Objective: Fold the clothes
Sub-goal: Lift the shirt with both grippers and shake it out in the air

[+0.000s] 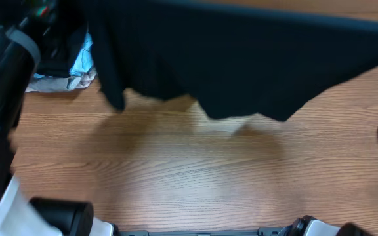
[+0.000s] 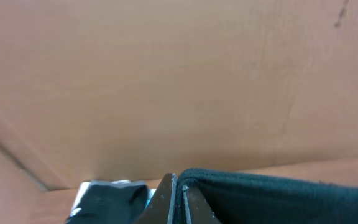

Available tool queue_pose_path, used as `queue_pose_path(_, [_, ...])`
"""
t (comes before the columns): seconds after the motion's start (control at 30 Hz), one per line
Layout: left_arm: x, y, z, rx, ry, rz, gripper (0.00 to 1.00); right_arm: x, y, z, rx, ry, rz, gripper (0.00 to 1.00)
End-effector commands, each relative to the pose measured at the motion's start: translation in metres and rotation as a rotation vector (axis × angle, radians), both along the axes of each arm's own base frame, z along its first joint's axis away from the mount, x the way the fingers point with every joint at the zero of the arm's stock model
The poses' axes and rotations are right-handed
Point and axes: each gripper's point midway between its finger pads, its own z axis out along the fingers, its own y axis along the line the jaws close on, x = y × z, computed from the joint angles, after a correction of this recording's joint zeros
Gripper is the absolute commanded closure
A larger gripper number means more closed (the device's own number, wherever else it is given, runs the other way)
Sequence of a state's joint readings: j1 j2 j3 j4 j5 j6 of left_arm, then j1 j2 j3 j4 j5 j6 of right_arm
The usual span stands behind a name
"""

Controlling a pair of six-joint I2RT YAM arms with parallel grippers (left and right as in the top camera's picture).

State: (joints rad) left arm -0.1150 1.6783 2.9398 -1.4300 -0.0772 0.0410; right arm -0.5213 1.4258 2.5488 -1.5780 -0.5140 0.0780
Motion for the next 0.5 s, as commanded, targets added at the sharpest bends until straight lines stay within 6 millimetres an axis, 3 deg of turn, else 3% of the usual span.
queue_pose_path(0.0, [-0.032, 0.032, 0.01, 0.024, -0.033, 0.144, 0.96, -0.026, -0.019, 0.003, -0.068, 0.001, -0.165, 0.96])
queue_pose_path(0.13, [-0.063, 0.035, 0.012, 0.022, -0.04, 0.144, 0.96, -0.059, -0.012, 0.001, -0.096, 0.006, -0.234, 0.96])
queue_pose_path(0.23, [-0.077, 0.036, 0.01, 0.021, -0.039, 0.144, 0.96, -0.073, -0.01, -0.002, -0.101, 0.015, -0.263, 0.96])
queue_pose_path(0.33, [-0.08, 0.036, 0.004, 0.024, -0.014, 0.143, 0.96, -0.071, -0.01, -0.007, -0.089, 0.032, -0.262, 0.96])
queue_pose_path(0.47, [-0.06, 0.033, -0.018, 0.02, 0.084, 0.142, 0.96, -0.062, -0.016, -0.024, -0.06, 0.096, -0.257, 0.96])
